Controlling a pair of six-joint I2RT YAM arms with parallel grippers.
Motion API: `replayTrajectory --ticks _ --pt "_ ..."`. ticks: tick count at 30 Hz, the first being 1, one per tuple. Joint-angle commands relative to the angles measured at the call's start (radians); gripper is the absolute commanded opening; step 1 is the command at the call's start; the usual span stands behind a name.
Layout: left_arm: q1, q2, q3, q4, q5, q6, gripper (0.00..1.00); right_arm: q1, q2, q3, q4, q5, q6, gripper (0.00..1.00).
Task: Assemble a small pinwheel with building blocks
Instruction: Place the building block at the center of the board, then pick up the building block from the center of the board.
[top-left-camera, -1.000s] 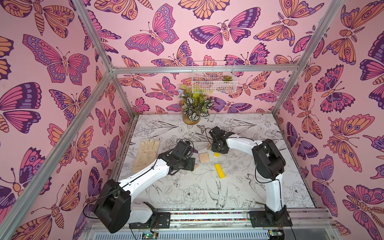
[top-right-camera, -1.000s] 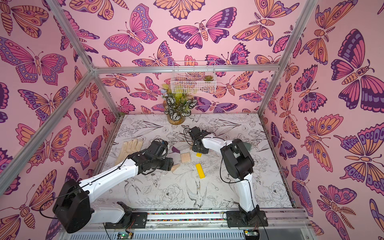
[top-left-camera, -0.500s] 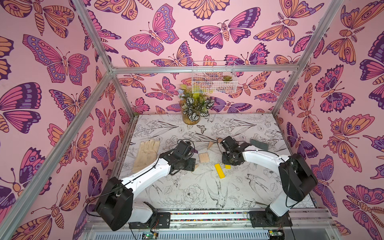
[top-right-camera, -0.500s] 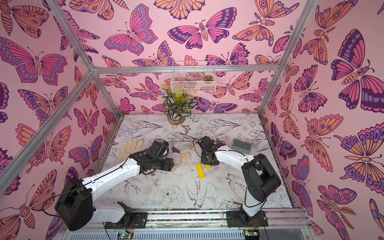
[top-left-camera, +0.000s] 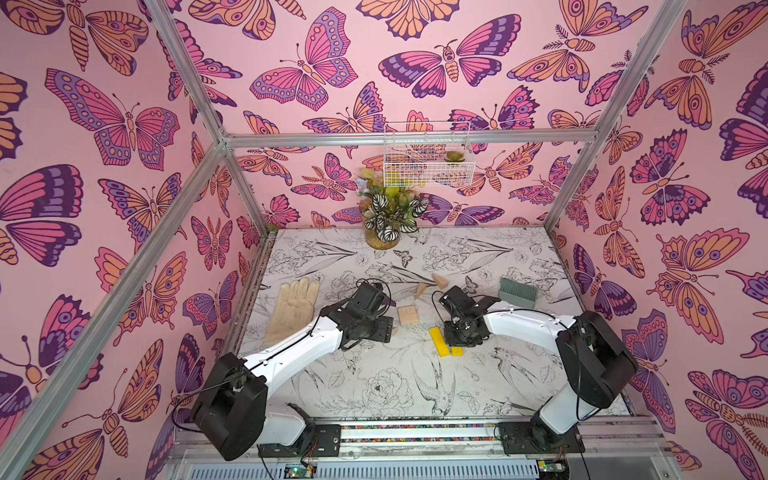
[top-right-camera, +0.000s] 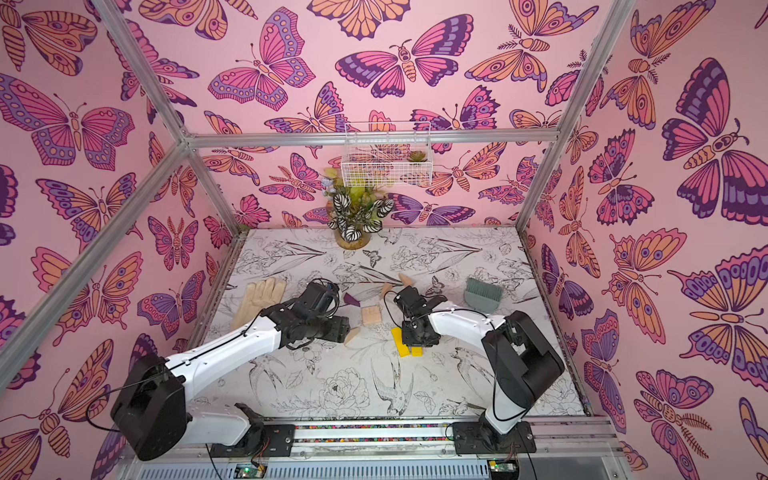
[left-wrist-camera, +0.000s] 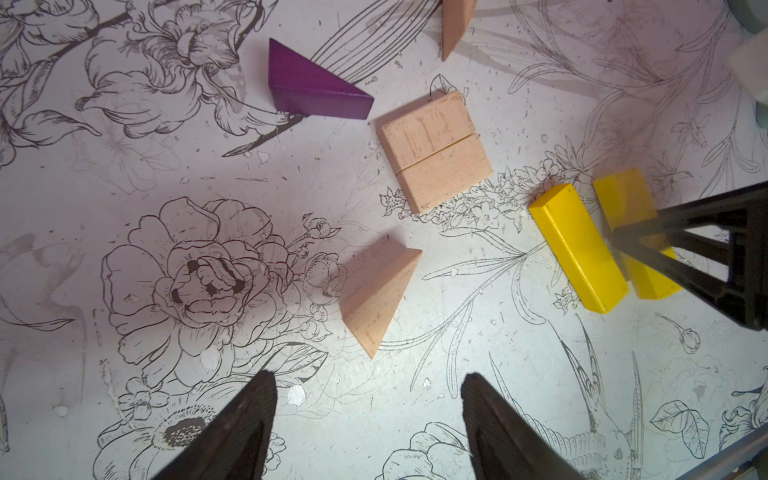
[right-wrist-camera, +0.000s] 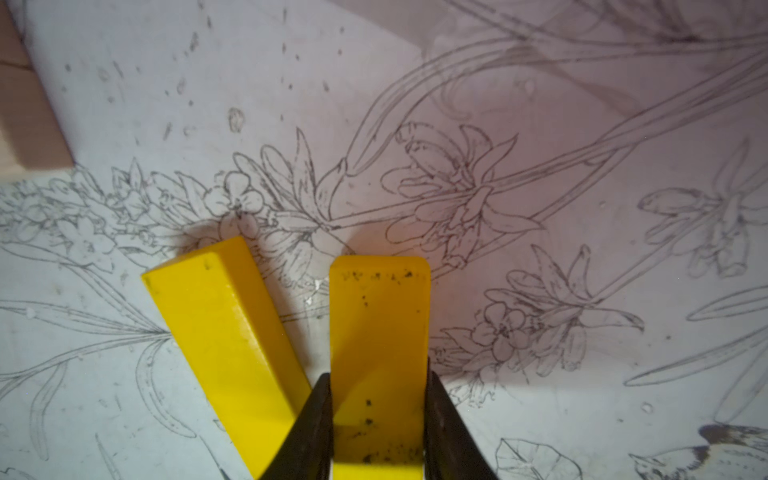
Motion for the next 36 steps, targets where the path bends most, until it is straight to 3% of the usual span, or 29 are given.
replayTrajectory --ticks 1,9,16,26,36 --pt "-0.004 -0.011 -0.014 0.0 -0.011 -0.01 0.74 0.011 -0.004 -0.039 -0.029 -0.019 0.005 0.34" --pt "-0.004 -0.003 -0.008 0.002 -0.014 -0.006 0.75 -0.003 -0.041 0.061 -0.104 0.023 -0.045 0.57" --pt "-0.005 -0.007 -0.011 0.002 -0.025 0.0 0.75 -0.129 -0.004 0.264 -0.155 0.037 -0.186 0.61" --pt "-0.002 -0.007 0.002 0.001 -0.02 0.004 0.76 -0.217 0.397 0.748 -0.235 -0.021 -0.492 0.55" --pt "-0.003 -0.02 -0.005 -0.001 -0.019 0.0 0.76 -0.228 0.706 1.139 -0.394 0.039 -0.595 0.53"
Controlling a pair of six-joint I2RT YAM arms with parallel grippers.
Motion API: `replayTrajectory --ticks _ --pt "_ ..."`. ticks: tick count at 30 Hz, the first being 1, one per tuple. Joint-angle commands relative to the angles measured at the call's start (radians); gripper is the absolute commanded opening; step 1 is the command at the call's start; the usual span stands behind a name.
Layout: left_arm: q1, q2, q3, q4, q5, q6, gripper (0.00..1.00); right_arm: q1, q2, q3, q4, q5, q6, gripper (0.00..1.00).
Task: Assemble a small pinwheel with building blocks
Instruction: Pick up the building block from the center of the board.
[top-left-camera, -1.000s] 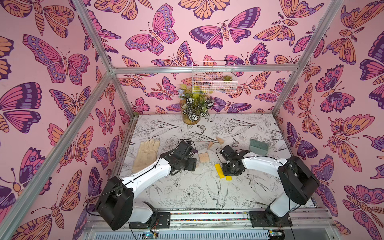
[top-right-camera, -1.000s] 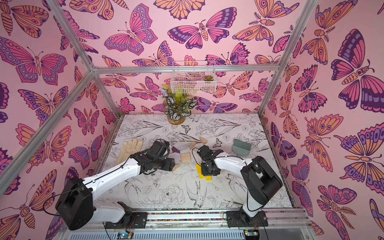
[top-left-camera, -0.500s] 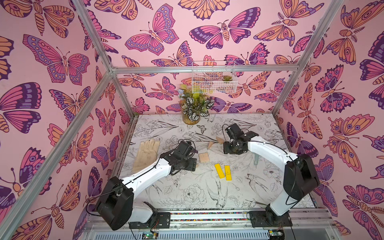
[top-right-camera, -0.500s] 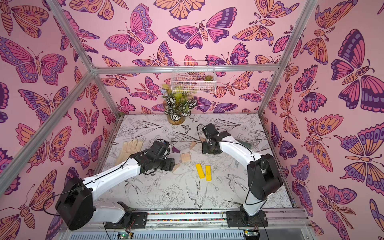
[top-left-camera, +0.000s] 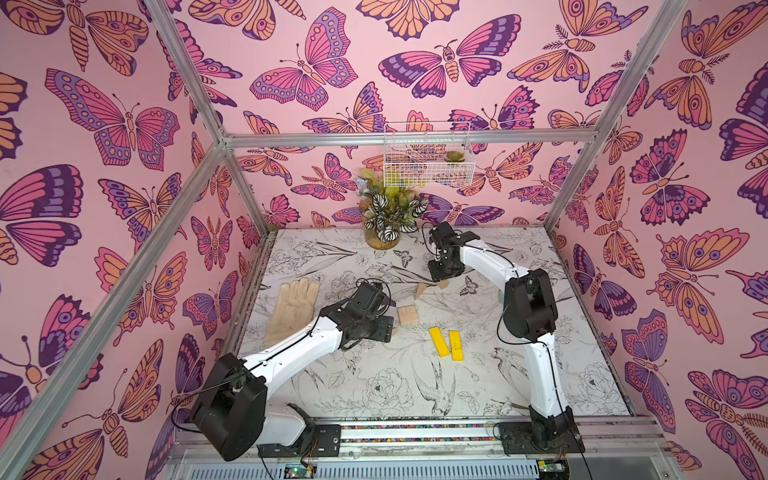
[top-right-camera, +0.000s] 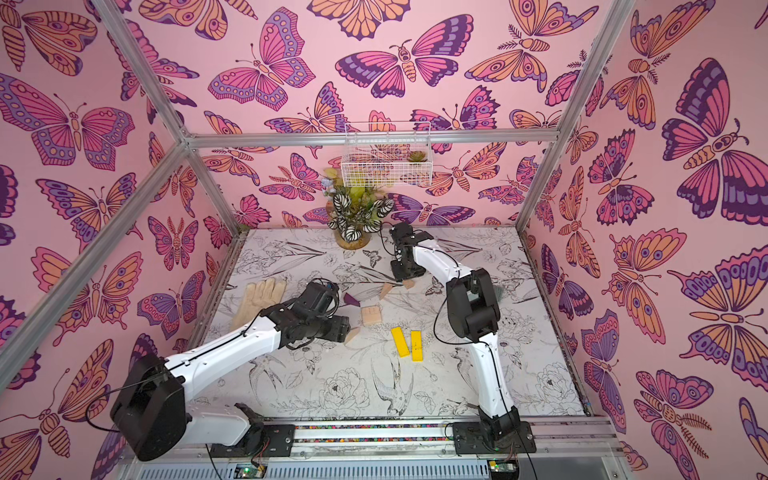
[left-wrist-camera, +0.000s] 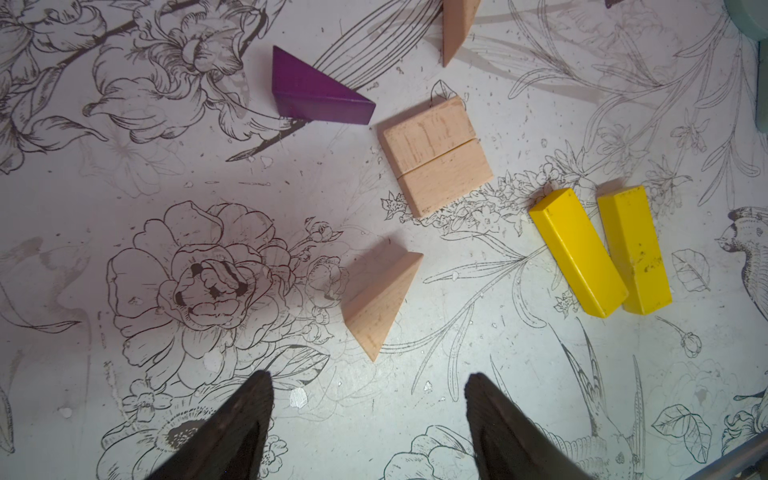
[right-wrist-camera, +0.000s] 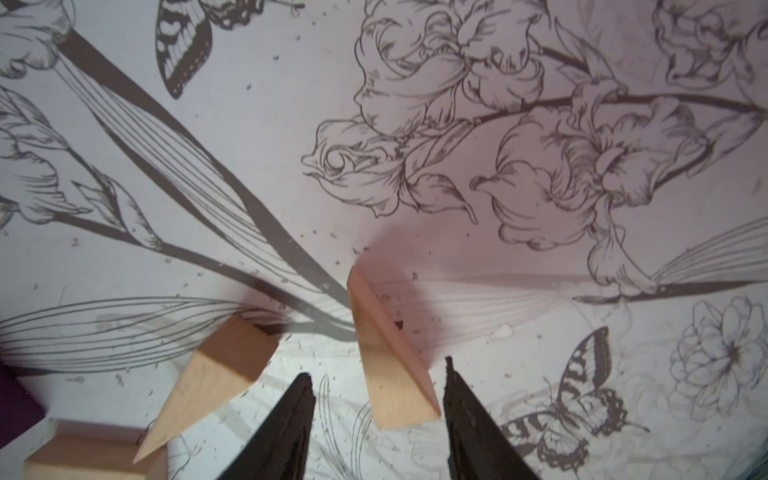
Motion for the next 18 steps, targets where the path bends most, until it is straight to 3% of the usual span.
replayTrajectory --ticks 1,5,9,14,18 --pt "-0.003 -0.017 -0.005 -0.005 -0.011 -0.003 0.76 -0.006 0.055 0.071 -0.105 0.032 -0.067 0.53" --pt "-0.003 -0.016 -0.002 -0.005 -0.005 -0.005 0.76 -0.006 0.081 0.059 -0.115 0.033 -0.091 0.46" --pt "-0.003 -0.011 -0.002 -0.007 -0.003 -0.006 0.77 -0.006 0.051 -0.01 -0.094 0.016 -0.11 0.31" --pt "-0.003 0.004 0.01 -0.007 0.005 -0.01 0.77 -0.006 -0.051 -0.168 -0.027 -0.006 -0.121 0.19" --pt "-0.004 0.012 0.011 -0.007 0.008 -0.014 0.77 -0.003 -0.15 -0.323 0.033 -0.046 -0.115 0.15"
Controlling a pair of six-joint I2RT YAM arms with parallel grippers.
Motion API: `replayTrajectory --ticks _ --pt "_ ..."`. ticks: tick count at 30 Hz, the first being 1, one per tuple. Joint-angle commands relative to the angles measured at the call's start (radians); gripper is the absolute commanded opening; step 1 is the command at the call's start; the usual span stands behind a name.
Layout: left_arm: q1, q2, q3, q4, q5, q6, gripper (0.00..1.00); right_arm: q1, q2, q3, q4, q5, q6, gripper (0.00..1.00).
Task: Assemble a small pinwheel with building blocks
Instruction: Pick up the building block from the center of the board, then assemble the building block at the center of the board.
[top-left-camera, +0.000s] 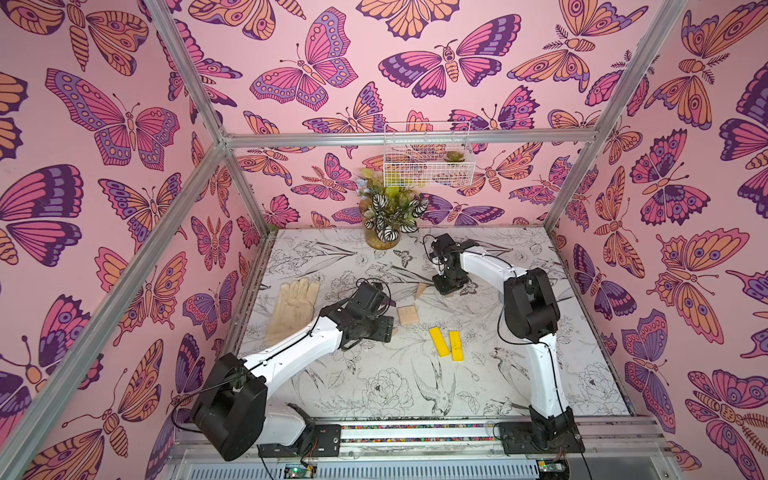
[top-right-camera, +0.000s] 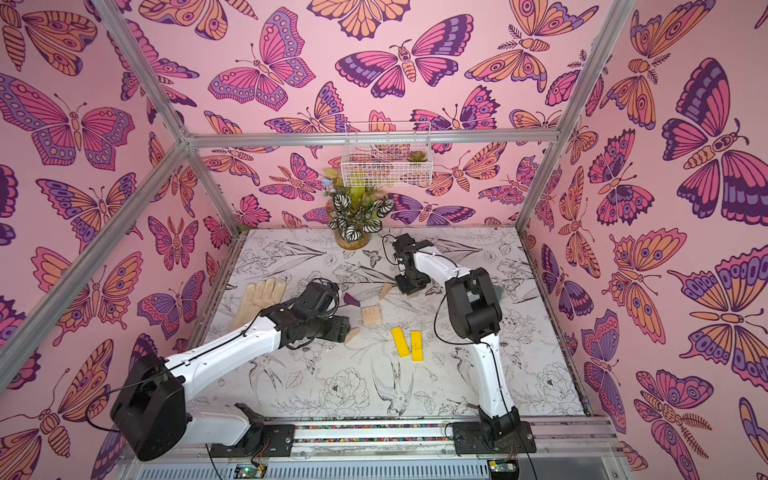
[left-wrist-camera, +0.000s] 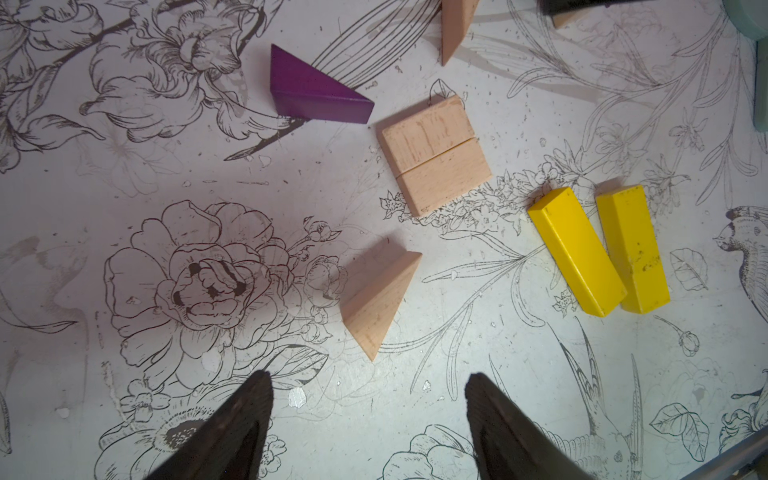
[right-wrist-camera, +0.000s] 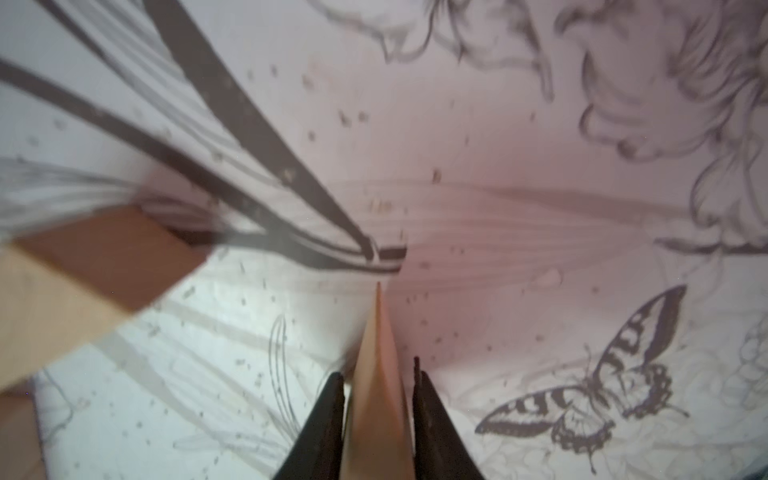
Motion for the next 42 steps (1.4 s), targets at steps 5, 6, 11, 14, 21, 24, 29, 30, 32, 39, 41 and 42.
replayTrajectory --ticks 5,6,11,14,21,24,29,30,32,39,41,42 --pt "-0.004 0.008 0.007 -0.005 0.0 -0.019 0.77 0.061 -0.176 -0.276 0.107 -0.07 -0.022 0.15" --pt "-0.004 0.009 0.007 -0.006 0.0 -0.021 0.77 0.077 -0.19 -0.3 0.118 -0.067 -0.025 0.15" --pt "-0.004 0.002 -0.002 -0.006 0.007 -0.029 0.77 0.15 -0.223 -0.365 0.145 -0.076 -0.063 0.16" --pt "-0.004 -0.004 -0.01 -0.005 0.006 -0.032 0.77 0.177 -0.217 -0.366 0.14 -0.075 -0.098 0.16" --pt "-0.005 -0.02 -0.02 -0.005 0.0 -0.036 0.77 0.215 -0.215 -0.385 0.124 -0.068 -0.164 0.16" --pt "-0.004 -0.018 -0.023 -0.003 0.0 -0.038 0.77 0.226 -0.227 -0.404 0.124 -0.077 -0.179 0.16" --pt "-0.004 -0.02 -0.029 0.0 0.002 -0.041 0.77 0.242 -0.258 -0.434 0.13 -0.097 -0.197 0.16" --pt "-0.004 -0.02 -0.03 0.002 0.002 -0.041 0.78 0.243 -0.261 -0.437 0.13 -0.102 -0.2 0.16" --pt "-0.004 -0.02 -0.033 0.003 0.002 -0.041 0.78 0.242 -0.262 -0.44 0.127 -0.106 -0.205 0.17" --pt "-0.005 -0.023 -0.039 0.007 0.002 -0.044 0.78 0.244 -0.249 -0.446 0.119 -0.076 -0.219 0.19" --pt "-0.004 -0.021 -0.039 0.008 0.002 -0.043 0.78 0.244 -0.243 -0.444 0.118 -0.07 -0.222 0.22" --pt "-0.004 -0.021 -0.039 0.006 0.002 -0.043 0.78 0.244 -0.24 -0.44 0.115 -0.065 -0.223 0.25"
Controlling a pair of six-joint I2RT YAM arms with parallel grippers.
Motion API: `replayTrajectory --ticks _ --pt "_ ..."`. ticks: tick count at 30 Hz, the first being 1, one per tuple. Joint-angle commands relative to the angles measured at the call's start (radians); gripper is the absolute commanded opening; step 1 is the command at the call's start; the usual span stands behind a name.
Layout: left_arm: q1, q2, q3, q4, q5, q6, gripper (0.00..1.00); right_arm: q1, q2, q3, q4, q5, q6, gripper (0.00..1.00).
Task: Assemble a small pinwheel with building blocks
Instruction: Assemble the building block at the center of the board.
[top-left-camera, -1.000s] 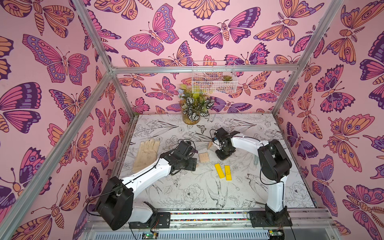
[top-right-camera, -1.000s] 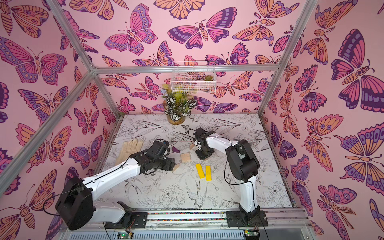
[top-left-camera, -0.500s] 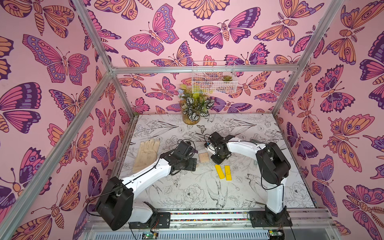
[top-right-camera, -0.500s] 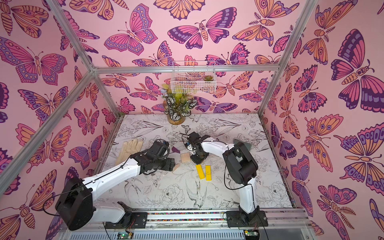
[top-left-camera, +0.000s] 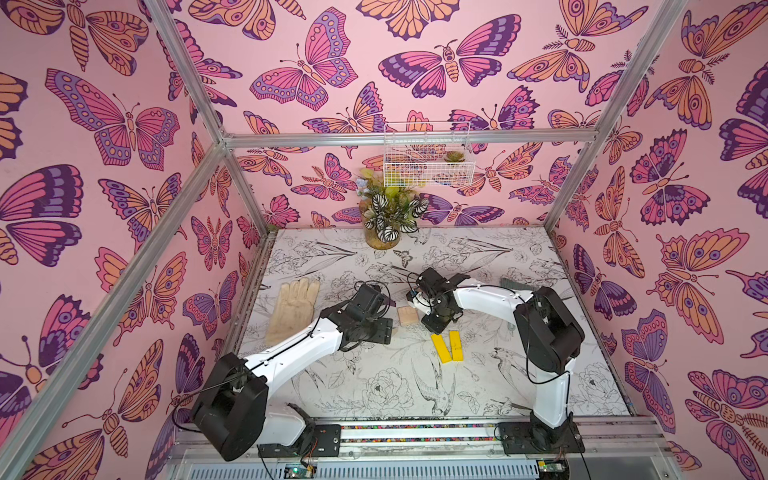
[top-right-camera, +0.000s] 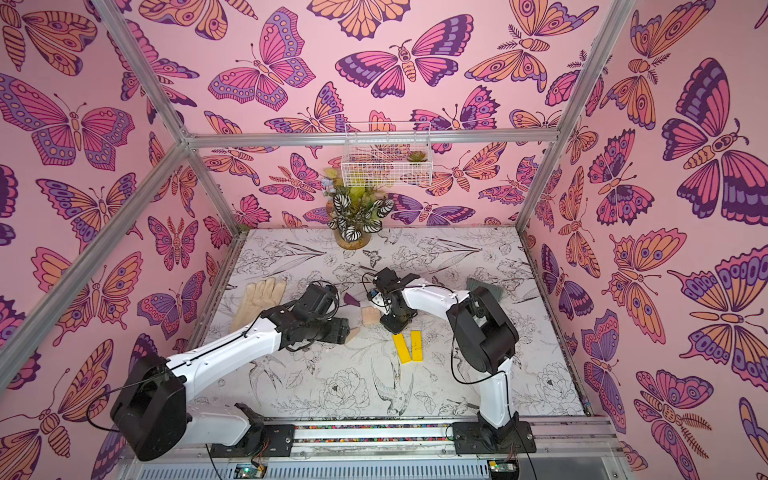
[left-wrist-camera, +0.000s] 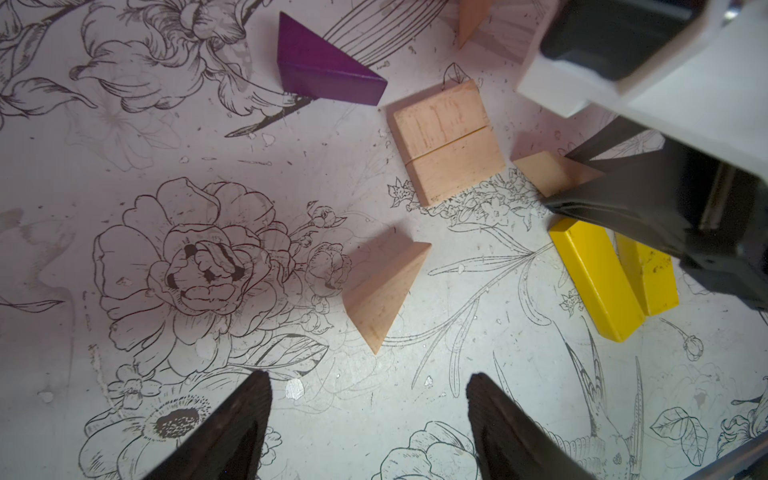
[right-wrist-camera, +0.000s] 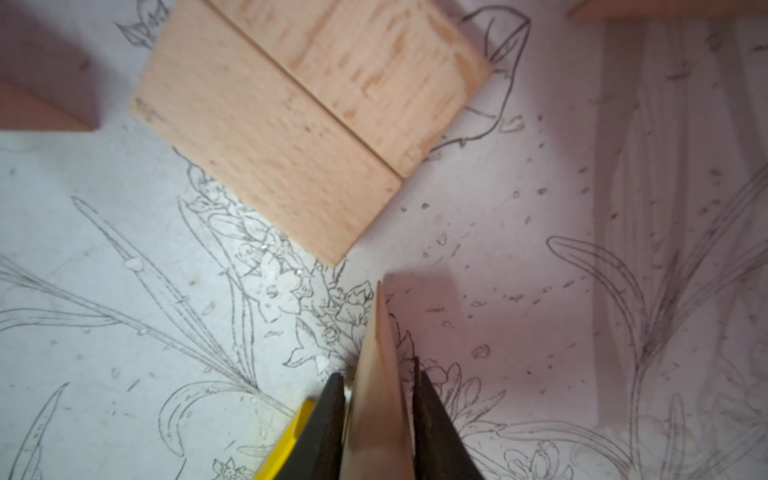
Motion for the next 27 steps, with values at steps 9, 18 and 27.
replayTrajectory --ticks 9,18,27 --pt "-0.004 -0.018 -0.016 0.004 0.004 -0.002 0.78 -0.003 0.024 -0.014 -0.04 0.051 -0.002 0.45" --pt "-0.005 -0.016 -0.015 0.005 0.004 -0.002 0.78 -0.018 0.014 -0.013 -0.039 0.063 0.005 0.5" --pt "-0.004 -0.015 -0.015 0.004 0.004 -0.004 0.78 -0.03 0.008 -0.013 -0.035 0.063 0.01 0.5"
